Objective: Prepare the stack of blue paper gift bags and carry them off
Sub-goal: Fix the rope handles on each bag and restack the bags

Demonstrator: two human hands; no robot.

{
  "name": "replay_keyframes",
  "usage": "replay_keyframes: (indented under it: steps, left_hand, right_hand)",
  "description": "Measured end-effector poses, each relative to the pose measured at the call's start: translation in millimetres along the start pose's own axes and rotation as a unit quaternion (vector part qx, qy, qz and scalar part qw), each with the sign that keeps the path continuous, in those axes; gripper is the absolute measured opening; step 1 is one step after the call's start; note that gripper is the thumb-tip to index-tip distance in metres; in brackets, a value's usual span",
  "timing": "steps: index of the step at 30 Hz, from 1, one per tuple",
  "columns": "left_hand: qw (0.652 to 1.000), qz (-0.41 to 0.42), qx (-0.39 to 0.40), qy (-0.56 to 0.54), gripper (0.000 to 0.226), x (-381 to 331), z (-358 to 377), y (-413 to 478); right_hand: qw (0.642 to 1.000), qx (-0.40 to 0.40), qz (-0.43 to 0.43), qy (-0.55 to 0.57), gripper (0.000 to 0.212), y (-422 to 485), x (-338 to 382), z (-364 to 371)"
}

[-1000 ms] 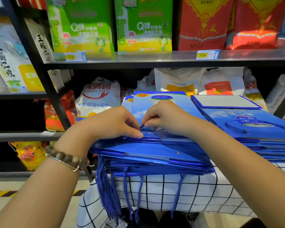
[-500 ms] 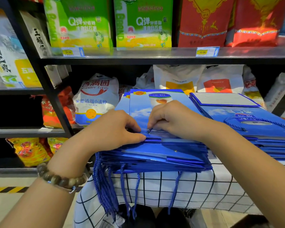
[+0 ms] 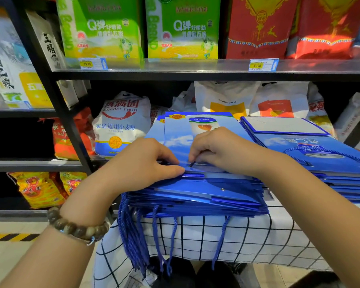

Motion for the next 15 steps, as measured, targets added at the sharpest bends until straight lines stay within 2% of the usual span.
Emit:
replay_keyframes:
  steps: [5, 11, 15]
  left_hand:
    - [1.000, 0.024, -0.008, -0.003, 0.018, -1, 1, 0]
    - [0.996, 0.042, -0.067, 0.042, 0.019, -6, 0, -1]
    - [0.989, 0.031, -0.119, 0.081, 0.013, -9, 1, -3]
  right_hand:
    - [1.000, -0.004, 0.007, 0.013, 0.019, 4, 5, 0]
    - [0.996, -0.048, 0.026, 0.077, 0.024, 3, 0, 3]
    - [0.984, -0.008, 0.029, 0.174, 0.028, -6, -2, 5]
Point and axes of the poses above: each hand's wrist, its own y-axis towards the middle knuckle, its own z-axis out of the palm, x = y × z, the point moved 3 cm from there along y, towards the middle knuckle, and after that the axes turned 8 degrees about -y, right-handed, at the moved point
